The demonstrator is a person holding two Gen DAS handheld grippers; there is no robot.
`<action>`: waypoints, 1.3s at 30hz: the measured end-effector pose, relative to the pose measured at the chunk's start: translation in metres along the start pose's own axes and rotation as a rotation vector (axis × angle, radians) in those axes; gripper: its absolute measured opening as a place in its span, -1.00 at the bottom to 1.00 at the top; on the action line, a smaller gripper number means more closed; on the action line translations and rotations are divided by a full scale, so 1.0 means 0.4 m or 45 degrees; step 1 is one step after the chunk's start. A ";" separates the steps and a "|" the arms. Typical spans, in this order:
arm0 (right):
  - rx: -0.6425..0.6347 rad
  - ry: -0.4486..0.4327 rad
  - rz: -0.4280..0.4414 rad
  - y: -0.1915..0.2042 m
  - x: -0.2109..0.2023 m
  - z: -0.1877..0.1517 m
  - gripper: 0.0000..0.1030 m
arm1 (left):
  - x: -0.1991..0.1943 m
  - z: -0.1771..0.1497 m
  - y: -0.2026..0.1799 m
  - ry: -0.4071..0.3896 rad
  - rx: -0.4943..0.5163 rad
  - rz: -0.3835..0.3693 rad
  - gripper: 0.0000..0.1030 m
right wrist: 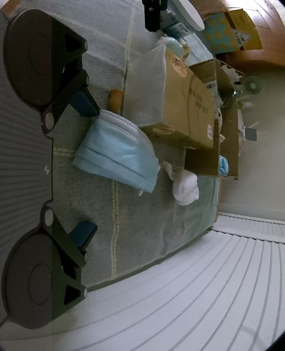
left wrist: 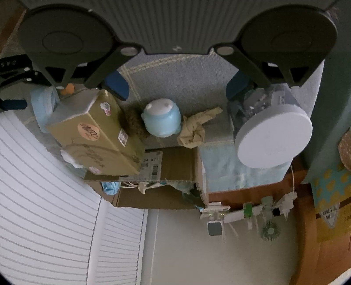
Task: Organize soft objects
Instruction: 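Move the right tool to the folded blue mask while the left tool approaches the blue ball toy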
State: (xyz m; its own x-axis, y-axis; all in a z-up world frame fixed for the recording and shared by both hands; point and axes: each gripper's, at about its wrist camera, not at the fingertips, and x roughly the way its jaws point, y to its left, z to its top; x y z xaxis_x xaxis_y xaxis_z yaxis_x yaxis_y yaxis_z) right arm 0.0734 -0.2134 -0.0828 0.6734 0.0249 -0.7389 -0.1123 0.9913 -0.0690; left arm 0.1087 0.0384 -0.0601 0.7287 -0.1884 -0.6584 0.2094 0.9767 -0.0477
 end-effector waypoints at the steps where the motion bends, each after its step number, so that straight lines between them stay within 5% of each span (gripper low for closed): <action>1: 0.003 -0.007 0.002 -0.003 -0.001 -0.002 1.00 | 0.003 0.002 -0.002 -0.005 0.008 0.008 0.84; 18: -0.040 -0.049 0.006 0.026 -0.003 -0.004 1.00 | 0.039 -0.002 -0.039 -0.004 0.072 0.018 0.80; 26: 0.088 -0.044 -0.063 -0.045 0.007 -0.002 1.00 | 0.032 -0.013 -0.043 0.012 0.099 0.005 0.78; 39: 0.075 -0.092 -0.061 -0.044 -0.008 -0.030 1.00 | 0.046 -0.007 -0.050 0.010 0.118 0.004 0.35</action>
State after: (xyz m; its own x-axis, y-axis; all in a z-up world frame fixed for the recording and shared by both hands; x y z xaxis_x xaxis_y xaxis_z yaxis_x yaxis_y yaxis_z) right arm 0.0643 -0.2326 -0.0874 0.7284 -0.0157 -0.6850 -0.0368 0.9974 -0.0620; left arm 0.1160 0.0157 -0.0733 0.7245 -0.1843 -0.6642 0.2671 0.9634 0.0239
